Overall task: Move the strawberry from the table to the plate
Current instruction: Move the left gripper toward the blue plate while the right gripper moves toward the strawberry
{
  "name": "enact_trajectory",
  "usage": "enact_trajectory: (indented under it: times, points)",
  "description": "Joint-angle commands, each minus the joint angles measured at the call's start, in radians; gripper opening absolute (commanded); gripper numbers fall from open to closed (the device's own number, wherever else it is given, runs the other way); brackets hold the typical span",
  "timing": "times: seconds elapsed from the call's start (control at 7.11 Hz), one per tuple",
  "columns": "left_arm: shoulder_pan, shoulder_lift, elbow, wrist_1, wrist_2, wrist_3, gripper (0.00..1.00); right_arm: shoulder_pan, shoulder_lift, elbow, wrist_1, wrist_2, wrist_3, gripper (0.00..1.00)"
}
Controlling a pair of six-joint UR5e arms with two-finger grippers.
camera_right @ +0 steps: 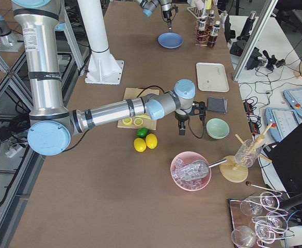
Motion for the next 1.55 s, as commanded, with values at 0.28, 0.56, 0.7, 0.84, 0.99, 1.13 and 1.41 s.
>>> enact_trajectory:
  times: [0.28,0.56,0.7,0.84,0.99,1.13,1.41]
  points:
    - [0.010,-0.045,0.102,-0.063,0.010,-0.005,0.82,-0.023,0.000,0.000,0.014,-0.006,0.039,1.00]
    - [0.010,-0.044,0.095,-0.065,0.004,-0.002,0.00,-0.023,0.000,0.000,0.014,-0.006,0.047,1.00]
    - [0.010,-0.045,0.092,-0.057,0.002,-0.002,0.00,-0.023,0.000,0.000,0.014,-0.006,0.056,1.00]
    - [0.012,-0.047,0.089,-0.056,0.001,-0.002,0.00,-0.023,0.000,0.000,0.014,-0.006,0.056,1.00]
    - [0.012,-0.047,0.087,-0.052,-0.005,-0.006,0.00,-0.023,0.002,0.000,0.014,-0.006,0.056,1.00]
    - [0.012,-0.056,0.076,-0.046,-0.065,-0.008,0.00,-0.023,0.000,0.000,0.014,-0.008,0.056,1.00]
    - [-0.078,-0.090,0.052,-0.022,-0.239,-0.016,0.00,-0.023,-0.003,0.003,0.014,-0.006,0.058,1.00]
